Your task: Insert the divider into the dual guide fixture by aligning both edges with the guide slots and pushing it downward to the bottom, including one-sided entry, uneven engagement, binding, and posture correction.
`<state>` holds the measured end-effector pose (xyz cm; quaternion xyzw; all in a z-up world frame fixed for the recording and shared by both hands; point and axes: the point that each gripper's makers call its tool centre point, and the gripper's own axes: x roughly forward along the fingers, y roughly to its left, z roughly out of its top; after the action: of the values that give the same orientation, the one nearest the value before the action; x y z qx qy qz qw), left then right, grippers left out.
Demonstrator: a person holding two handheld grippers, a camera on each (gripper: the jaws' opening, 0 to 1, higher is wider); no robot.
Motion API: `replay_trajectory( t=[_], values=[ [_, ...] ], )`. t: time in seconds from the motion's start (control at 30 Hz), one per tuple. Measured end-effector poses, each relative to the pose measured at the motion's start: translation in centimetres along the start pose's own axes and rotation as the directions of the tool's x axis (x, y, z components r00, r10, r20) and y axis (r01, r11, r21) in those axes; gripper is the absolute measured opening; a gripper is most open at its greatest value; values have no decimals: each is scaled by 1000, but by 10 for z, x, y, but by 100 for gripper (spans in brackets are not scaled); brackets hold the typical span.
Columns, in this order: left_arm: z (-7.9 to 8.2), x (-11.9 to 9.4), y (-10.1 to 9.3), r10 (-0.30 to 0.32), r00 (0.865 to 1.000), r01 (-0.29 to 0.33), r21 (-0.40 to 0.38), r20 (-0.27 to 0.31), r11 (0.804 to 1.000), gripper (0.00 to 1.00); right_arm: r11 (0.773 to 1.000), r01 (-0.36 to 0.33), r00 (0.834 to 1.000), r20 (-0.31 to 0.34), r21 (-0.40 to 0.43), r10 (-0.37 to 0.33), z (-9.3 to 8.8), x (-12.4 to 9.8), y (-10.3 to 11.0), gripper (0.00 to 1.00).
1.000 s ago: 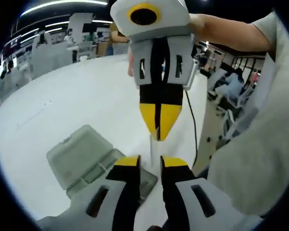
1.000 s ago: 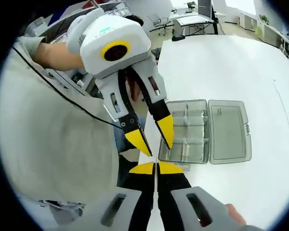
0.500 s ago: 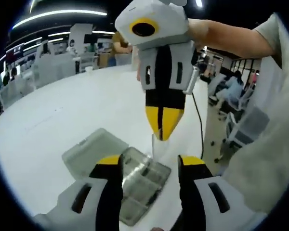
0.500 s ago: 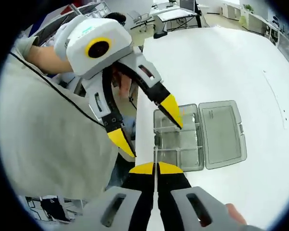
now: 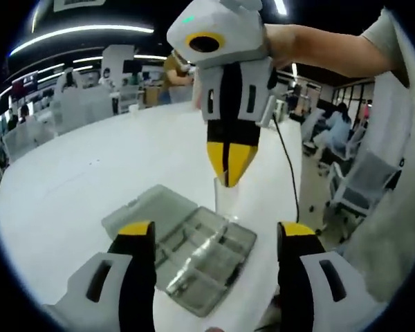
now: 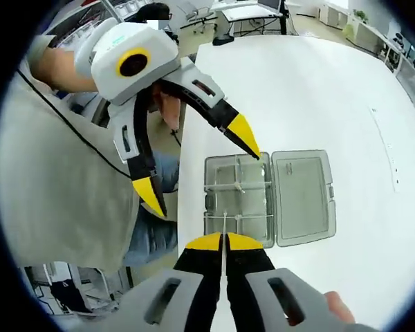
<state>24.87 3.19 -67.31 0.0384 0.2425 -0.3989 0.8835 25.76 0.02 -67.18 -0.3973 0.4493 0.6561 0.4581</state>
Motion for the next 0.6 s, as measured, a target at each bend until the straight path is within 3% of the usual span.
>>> replay_trajectory(
  t=[0.23, 0.6],
  values=[
    [1, -4, 6, 39, 999, -38, -29, 31, 999, 78, 1000, 23, 1000, -20, -13, -23, 5, 8, -1, 0],
    [-11, -10, 6, 75, 996, -74, -47, 38, 996, 82, 998, 38, 998, -44, -40, -40, 10, 18, -3, 0]
  ],
)
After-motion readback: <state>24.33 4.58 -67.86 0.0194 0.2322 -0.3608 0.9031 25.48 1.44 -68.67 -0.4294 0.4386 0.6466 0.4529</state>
